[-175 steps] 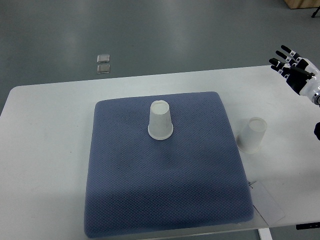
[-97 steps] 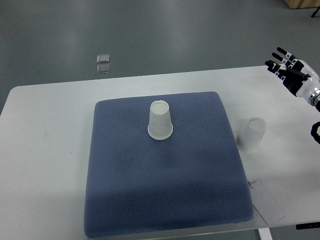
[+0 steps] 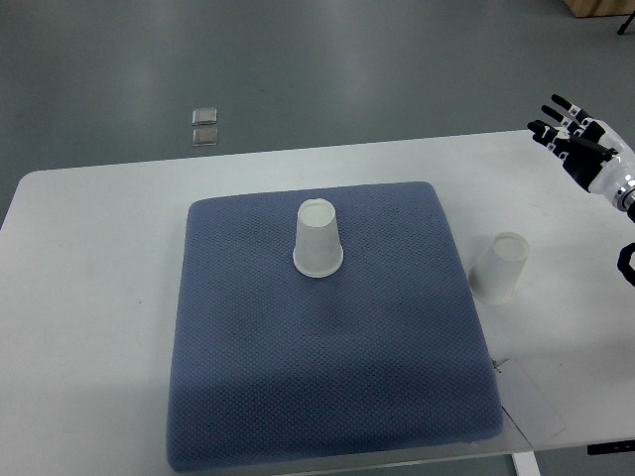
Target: Stack paper cups
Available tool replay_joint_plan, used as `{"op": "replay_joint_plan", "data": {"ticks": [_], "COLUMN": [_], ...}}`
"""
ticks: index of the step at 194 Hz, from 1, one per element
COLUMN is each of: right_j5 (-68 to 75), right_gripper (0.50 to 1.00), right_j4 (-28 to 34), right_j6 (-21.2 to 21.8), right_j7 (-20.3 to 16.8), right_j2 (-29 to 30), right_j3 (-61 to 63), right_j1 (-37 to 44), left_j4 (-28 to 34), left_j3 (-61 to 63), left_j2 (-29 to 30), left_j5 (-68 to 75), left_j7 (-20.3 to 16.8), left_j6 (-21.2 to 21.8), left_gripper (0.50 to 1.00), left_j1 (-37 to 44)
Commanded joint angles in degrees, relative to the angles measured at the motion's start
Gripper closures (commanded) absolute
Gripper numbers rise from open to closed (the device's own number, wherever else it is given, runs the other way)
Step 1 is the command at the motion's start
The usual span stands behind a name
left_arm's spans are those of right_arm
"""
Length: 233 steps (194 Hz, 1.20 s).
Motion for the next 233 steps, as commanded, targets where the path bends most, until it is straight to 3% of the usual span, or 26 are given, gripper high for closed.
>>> {"op": "replay_joint_plan", "data": {"ticks": [1, 167, 201, 233], "right_j5": [-0.1, 0.0, -0.1, -6.6], "right_gripper": [0.560, 0.560, 0.560, 0.560], "right_j4": [-0.2, -0.1, 0.7, 4.5], "right_j6": [0.4, 0.8, 6.8, 11.9], "right_j7": [0.0, 0.6, 4.7, 5.7], "right_j2": [-0.1, -1.0, -3.1, -8.5], "right_j3": [-0.2, 0.6, -0.5, -0.8], "right_j1": [0.0, -0.6, -0.6, -0.4], "left_j4": [0.0, 0.0, 0.0, 0.0], "left_j3": [0.0, 0.0, 0.0, 0.0], "left_j2": [0.0, 0.0, 0.0, 0.0], "left_j5": [0.0, 0.0, -0.1, 0.0], "left_j7": [0.0, 0.0, 0.0, 0.0], "left_j6": [0.0, 0.0, 0.0, 0.0], "left_gripper": [0.500, 0.500, 0.500, 0.500], "left_j1": [0.0, 0.0, 0.0, 0.0]}}
